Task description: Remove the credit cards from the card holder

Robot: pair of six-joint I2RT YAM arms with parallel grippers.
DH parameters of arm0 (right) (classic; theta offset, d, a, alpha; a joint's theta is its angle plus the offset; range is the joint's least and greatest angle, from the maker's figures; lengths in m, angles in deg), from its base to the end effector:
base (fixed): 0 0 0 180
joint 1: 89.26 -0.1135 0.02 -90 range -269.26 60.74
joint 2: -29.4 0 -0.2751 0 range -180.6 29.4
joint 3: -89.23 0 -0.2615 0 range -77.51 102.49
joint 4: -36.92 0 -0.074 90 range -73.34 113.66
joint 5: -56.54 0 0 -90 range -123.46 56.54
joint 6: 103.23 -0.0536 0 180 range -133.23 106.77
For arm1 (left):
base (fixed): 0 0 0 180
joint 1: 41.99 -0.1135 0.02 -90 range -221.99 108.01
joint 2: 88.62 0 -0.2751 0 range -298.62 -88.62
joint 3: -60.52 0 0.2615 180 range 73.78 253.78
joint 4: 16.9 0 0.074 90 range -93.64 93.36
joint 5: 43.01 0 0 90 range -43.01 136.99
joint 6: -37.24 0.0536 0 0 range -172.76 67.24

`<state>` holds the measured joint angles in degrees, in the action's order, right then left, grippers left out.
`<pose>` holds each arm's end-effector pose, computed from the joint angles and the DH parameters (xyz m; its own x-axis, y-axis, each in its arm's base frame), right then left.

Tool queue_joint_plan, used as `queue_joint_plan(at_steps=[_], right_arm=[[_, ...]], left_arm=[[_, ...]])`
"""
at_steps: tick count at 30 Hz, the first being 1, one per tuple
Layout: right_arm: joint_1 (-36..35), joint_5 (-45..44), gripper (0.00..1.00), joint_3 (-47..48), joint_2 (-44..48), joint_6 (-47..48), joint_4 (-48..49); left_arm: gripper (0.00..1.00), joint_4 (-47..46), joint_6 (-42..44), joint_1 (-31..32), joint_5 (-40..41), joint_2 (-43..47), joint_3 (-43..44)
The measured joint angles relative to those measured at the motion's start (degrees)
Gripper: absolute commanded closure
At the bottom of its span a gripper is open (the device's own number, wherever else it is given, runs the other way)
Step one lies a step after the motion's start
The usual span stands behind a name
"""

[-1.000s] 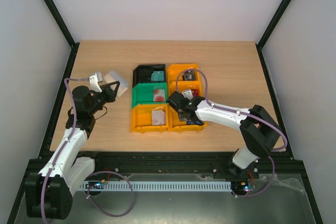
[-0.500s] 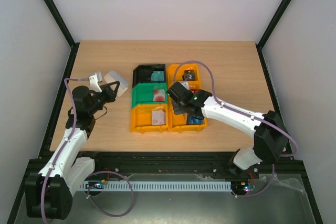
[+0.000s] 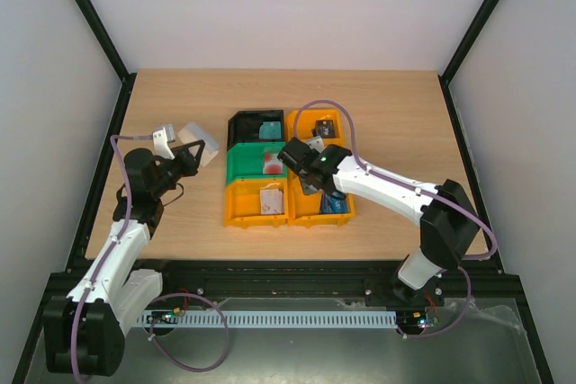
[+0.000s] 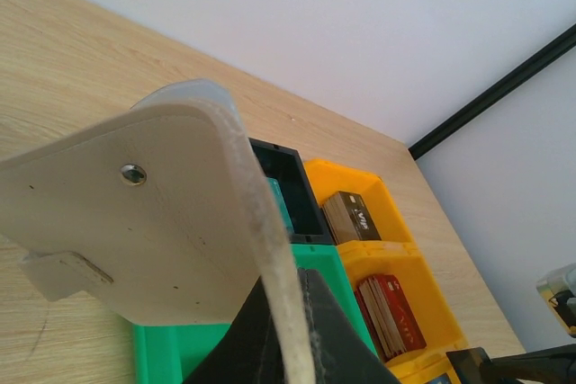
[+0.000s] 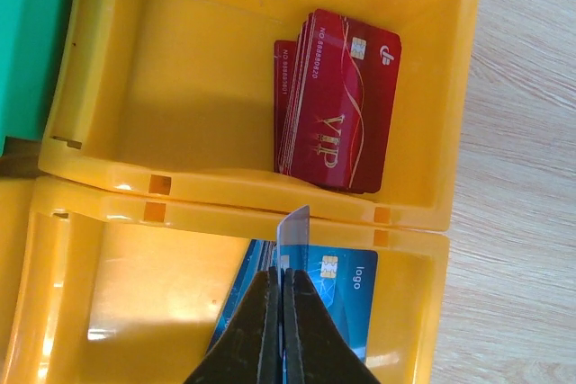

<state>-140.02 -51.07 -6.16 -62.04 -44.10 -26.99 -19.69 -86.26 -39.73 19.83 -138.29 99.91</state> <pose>0.2199 0.2436 0.2393 -0.8589 -0.2786 -0.4297 -0.2730 0.9590 -0.0759 0.2188 -0.0331 0.2607 -0.3776 -0.4766 -0.7939 0.3345 0.7293 -0.5968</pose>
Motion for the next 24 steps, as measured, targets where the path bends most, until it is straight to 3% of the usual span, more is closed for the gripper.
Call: queue_joint_plan(at_steps=[24], right_arm=[[-0.59,-6.71,0.99,-1.14,-4.24,5.16,-1.42]], left_arm=[[0.98,-1.09,0.11,-0.11,0.22,-0.81,0.0]])
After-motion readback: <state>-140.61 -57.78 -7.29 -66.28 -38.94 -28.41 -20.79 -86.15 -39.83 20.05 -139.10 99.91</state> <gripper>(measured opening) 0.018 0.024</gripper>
